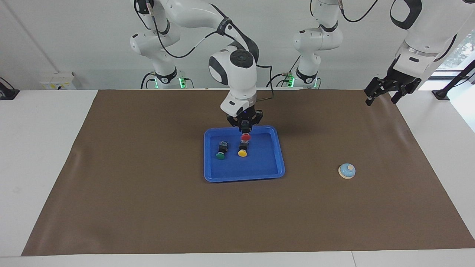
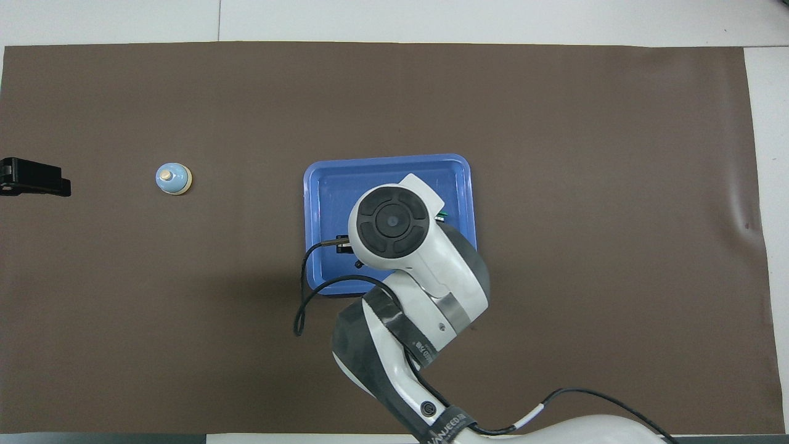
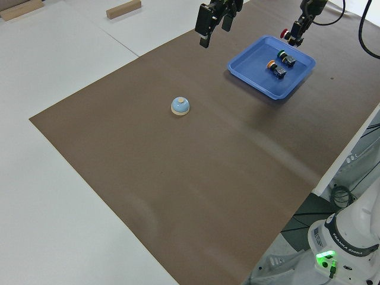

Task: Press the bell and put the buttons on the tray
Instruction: 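Carry the red button into the tray with the right gripper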

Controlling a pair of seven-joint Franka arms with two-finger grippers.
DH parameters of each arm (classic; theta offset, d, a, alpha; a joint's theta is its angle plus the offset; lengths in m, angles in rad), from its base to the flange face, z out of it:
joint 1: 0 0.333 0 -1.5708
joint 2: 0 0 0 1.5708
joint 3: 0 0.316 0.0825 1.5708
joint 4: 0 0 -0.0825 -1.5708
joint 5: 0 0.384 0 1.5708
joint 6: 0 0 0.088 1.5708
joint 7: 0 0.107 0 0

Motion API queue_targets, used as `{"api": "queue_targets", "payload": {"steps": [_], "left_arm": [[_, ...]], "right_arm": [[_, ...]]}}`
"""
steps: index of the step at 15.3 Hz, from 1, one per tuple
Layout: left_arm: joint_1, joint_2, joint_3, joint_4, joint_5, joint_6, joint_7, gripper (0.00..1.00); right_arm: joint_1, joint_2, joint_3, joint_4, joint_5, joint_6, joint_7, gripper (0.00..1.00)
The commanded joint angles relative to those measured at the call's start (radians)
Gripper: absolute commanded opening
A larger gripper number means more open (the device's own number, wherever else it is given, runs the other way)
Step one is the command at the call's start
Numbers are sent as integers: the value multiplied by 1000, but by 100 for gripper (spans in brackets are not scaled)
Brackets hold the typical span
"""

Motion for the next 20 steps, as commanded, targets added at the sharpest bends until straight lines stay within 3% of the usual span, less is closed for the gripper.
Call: {"api": "queue_targets", "payload": {"steps": [1,7,12,17,18,19,20], "left_arm": [[-8,-8,6,-10,14,0,3,100],[-8,-8,6,-10,14,0,3,100],[-8,-8,6,-10,14,2,3,100],[-8,-8,6,-10,14,2,3,100],[-8,-8,6,-10,14,0,3,100],[-8,-8,6,-10,14,2,3,100],[-8,-8,6,-10,14,2,3,100]], "right_arm": [[23,92,-6,47,10,57,9,0],[58,122,-6,21,5,156,-4,0],[84,122,-6,-82,0,313,-39,0],[88,133,-8,-77,3,308,-31,0],[88,133,-6,-76,5,307,-28,10],[89,131,-8,-74,5,305,-25,96],[92,130,-8,-71,8,295,-11,100]]}}
